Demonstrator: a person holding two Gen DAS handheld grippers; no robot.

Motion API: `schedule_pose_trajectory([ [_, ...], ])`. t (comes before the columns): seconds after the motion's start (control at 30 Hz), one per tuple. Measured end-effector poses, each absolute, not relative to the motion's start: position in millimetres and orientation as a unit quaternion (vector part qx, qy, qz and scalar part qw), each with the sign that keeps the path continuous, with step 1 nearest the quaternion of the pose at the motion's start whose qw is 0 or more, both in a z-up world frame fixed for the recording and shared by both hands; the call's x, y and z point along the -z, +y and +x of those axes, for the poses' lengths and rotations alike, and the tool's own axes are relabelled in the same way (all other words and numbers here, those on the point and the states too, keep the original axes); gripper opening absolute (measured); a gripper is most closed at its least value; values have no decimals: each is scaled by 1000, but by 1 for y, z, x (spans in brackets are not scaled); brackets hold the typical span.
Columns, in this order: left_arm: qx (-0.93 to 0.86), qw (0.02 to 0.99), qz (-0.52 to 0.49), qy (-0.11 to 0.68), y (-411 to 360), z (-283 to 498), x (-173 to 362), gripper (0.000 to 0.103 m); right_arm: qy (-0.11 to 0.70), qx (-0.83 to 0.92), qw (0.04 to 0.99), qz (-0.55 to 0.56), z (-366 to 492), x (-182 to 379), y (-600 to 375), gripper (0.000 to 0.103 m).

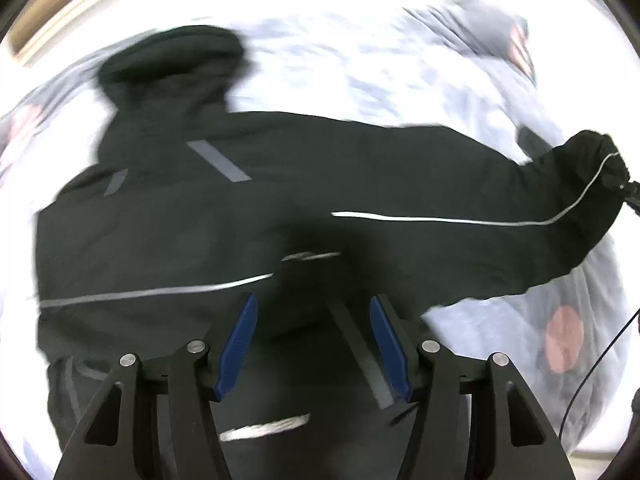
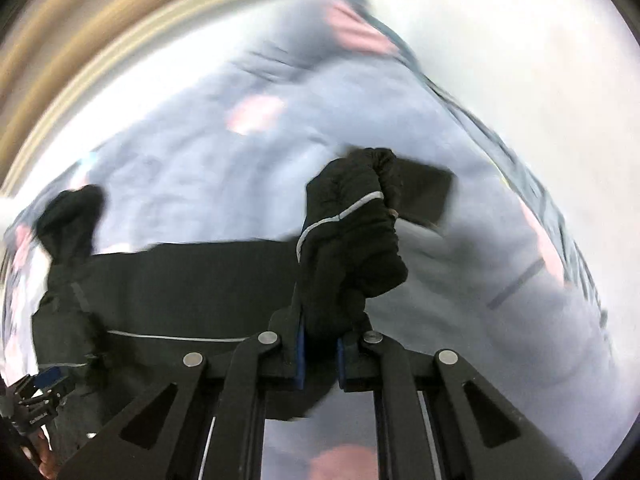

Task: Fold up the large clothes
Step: 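Lift the sleeve cuff with the right tool and carry it across the body, then lower the sleeve onto the jacket body and open the right tool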

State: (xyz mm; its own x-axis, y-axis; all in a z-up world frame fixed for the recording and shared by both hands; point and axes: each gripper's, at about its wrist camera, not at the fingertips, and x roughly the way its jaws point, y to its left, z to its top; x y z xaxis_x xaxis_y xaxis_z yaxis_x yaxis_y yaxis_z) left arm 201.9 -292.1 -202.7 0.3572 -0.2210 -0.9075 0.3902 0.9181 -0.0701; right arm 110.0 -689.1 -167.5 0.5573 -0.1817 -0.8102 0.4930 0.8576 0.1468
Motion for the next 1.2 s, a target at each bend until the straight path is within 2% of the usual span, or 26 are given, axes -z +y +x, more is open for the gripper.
schedule_pose_trajectory([
  [0.2,126,842,37,524,-186,201,188,61,429,134,891,72,167,131,-538,13],
  [0.37,90,847,7,525,-107,205,195,61,436,64,898,-9,212,136,-406,13],
  [0.67,44,834,-28,550,-16,219,236,61,456,-62,882,-99,277,193,-191,13],
  [0.9,11,819,-59,570,25,232,269,61,520,-104,835,-146,323,290,-93,13],
  [1.07,4,813,-71,578,40,245,285,61,548,-97,815,-163,337,342,-87,22],
  [1.13,8,812,-80,578,41,252,287,61,541,-117,816,-168,335,342,-86,34],
  [1.2,16,812,-90,576,40,260,286,61,545,-143,811,-157,334,337,-92,40],
])
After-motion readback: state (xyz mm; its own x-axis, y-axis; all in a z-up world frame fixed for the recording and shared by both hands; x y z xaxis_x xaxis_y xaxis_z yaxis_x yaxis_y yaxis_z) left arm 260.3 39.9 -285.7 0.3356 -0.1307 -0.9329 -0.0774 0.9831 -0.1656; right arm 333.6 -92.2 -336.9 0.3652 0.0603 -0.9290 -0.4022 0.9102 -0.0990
